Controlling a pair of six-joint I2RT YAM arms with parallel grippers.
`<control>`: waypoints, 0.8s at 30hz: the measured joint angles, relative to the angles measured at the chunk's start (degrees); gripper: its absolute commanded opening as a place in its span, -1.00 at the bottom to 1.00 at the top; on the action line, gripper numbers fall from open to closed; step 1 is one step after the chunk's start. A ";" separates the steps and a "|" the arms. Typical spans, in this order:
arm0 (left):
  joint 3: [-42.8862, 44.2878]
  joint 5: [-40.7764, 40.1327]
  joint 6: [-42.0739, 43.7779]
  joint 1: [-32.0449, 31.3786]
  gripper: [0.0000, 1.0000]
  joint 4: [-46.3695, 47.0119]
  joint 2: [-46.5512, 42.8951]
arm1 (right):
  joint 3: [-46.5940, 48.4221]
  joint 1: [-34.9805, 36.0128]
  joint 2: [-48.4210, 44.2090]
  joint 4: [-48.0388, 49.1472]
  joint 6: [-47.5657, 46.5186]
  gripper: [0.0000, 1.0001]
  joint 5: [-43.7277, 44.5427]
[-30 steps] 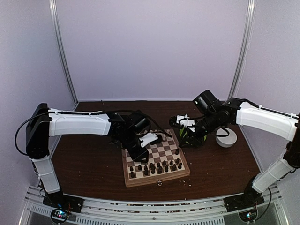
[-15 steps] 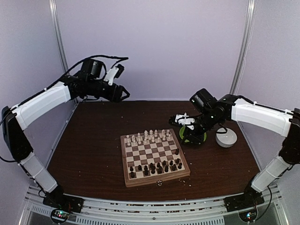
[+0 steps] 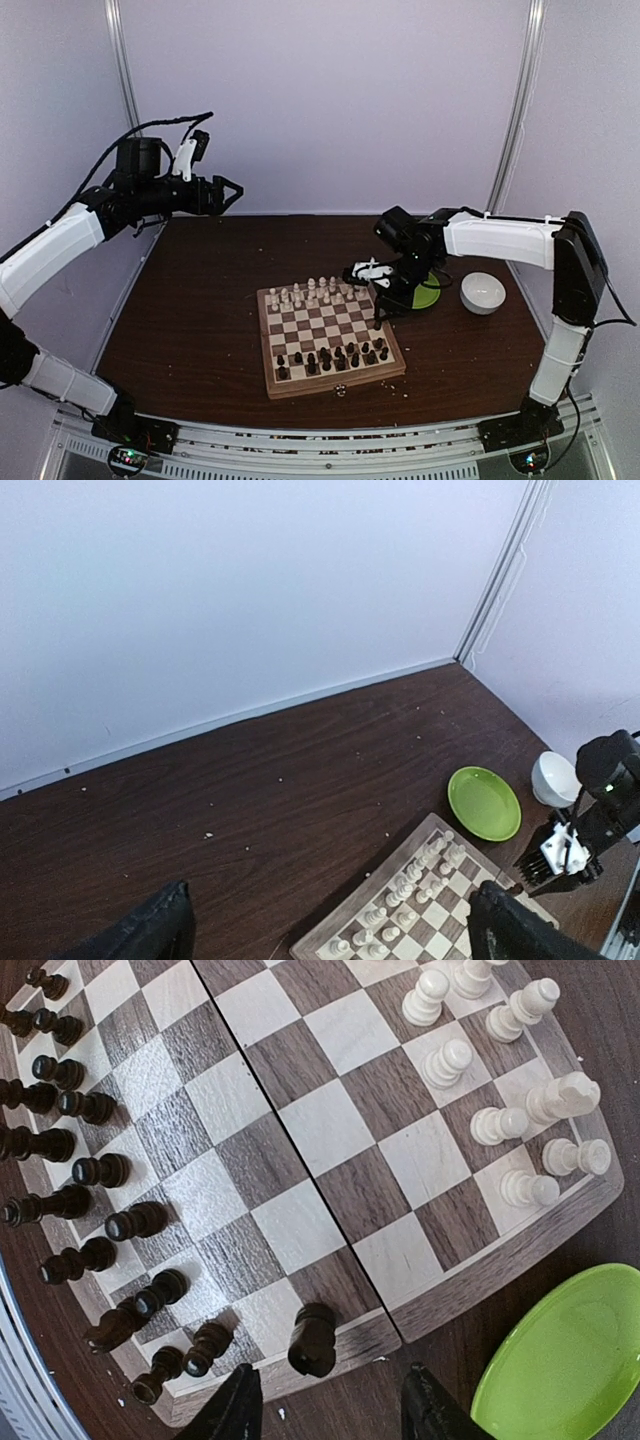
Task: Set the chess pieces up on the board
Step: Pick up the bishop from the chessboard.
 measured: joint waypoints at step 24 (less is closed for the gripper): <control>1.77 9.94 -0.68 0.87 0.61 -0.17 3.32 | 4.22 0.00 5.53 -3.34 1.31 -0.76 -2.08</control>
